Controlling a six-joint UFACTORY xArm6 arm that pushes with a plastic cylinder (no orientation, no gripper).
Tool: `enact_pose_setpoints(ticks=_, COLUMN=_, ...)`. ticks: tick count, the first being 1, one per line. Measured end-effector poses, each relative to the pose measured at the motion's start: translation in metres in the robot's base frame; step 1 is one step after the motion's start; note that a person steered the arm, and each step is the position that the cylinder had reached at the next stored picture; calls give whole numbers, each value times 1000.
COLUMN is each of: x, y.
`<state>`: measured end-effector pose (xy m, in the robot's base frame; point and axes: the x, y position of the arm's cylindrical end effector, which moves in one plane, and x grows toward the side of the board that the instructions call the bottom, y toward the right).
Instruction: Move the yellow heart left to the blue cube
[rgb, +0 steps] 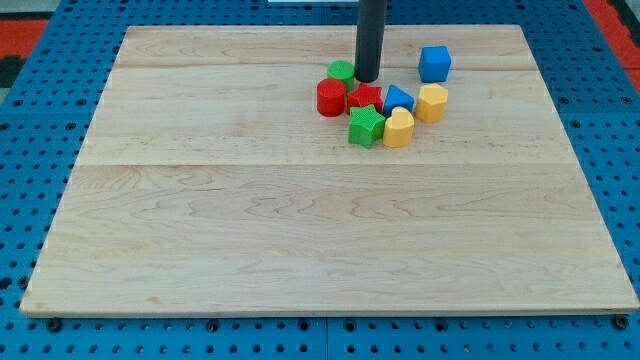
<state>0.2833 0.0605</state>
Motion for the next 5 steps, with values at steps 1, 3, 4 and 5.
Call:
enact_pose_setpoints(ticks=1, x=-5, y=57)
enact_pose_setpoints(ticks=3, x=42, y=134)
enact_pose_setpoints(ticks=4, x=78, y=211)
enact_pose_setpoints(ticks=5, x=154, y=182)
